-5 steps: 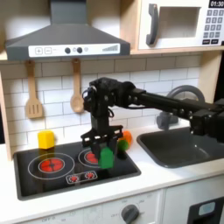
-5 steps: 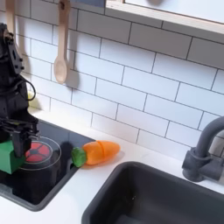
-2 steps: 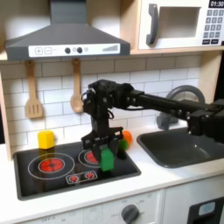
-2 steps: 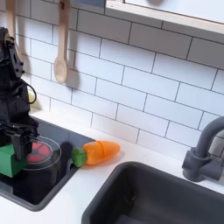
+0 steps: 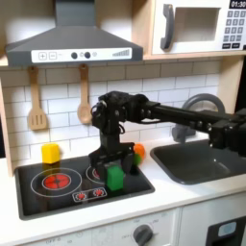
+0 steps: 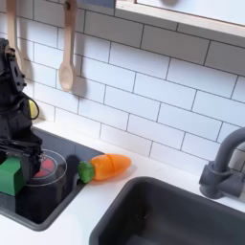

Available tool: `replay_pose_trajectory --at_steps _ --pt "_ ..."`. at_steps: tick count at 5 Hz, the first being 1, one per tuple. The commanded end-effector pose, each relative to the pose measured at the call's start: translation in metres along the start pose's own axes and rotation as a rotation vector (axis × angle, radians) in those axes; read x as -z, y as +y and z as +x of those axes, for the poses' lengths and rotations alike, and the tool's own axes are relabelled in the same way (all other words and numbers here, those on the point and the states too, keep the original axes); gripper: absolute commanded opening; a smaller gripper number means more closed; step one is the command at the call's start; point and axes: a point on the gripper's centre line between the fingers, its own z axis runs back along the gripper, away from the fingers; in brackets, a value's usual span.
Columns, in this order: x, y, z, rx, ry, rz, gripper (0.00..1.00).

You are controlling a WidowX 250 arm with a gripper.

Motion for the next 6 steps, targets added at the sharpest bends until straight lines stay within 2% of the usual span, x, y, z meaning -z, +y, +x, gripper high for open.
replay_pose_trajectory --at_steps 1,2,3,5,6 --pt "-0.011 -0.002 0.004 0.006 -0.051 -0.028 1.0" --pt "-0.013 -0.002 0.007 -0.006 -0.038 -0.079 1.0" --pt "-0.03 0.006 0.012 -0.033 -0.085 -0.07 1.0" --pt "-0.038 0.017 0.028 -0.066 -0.115 -0.069 1.0" --pt "-0.04 0.031 0.035 -0.105 -0.127 -0.056 1.0"
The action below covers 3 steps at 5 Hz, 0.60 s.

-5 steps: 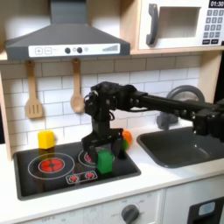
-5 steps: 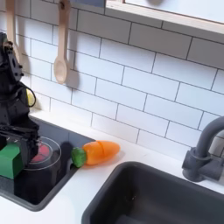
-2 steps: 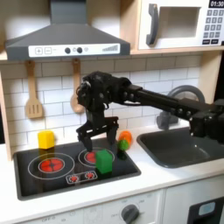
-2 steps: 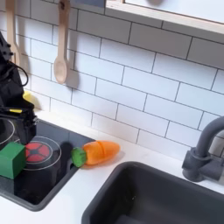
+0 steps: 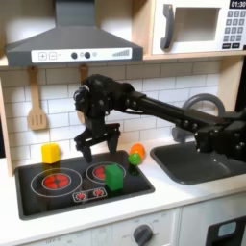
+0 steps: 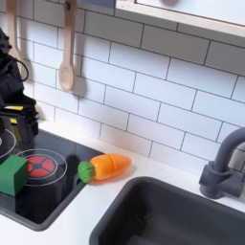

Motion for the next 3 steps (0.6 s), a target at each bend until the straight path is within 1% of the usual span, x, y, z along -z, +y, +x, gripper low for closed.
replay_pose_trajectory --at_steps 1,2,3 --pt "0.0 0.018 0.012 -0.054 -0.02 0.029 1.0" --pt "0.003 0.027 0.015 -0.086 -0.033 0.048 1.0" --pt "0.004 0.032 0.014 -0.097 -0.028 0.076 1.0"
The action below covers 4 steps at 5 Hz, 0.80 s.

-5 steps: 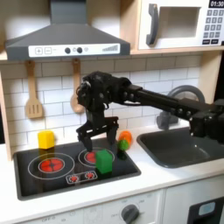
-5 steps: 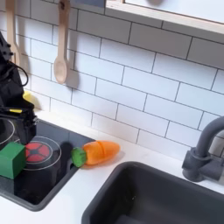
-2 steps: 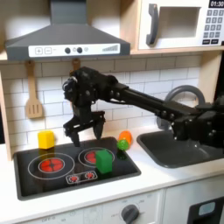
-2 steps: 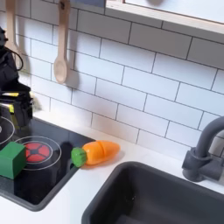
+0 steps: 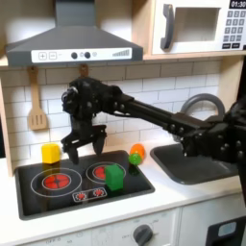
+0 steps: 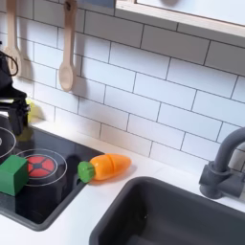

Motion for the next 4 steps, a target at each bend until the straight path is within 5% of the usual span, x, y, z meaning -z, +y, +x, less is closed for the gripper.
replay_pose_trajectory --at_steps 1,4 --pt "0.0 0.007 0.0 -0.018 -0.007 0.049 1.0" --pt "-0.006 0.002 -0.021 0.017 0.077 -0.01 1.0"
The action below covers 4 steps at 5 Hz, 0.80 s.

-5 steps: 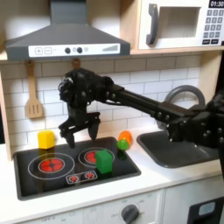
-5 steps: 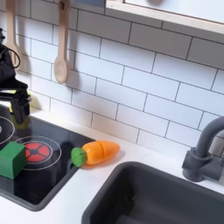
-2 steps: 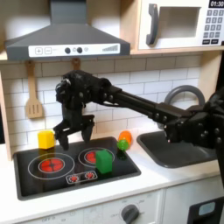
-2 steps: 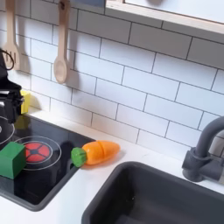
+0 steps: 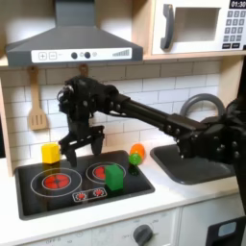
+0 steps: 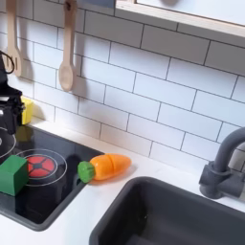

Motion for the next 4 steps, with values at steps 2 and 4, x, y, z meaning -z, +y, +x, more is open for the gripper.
replay_pose_trajectory --at_steps 2,4 --pt "-0.002 -0.005 -0.032 0.056 0.038 -0.023 1.0" --pt "-0.007 -0.009 -0.048 0.079 0.045 -0.038 1.0"
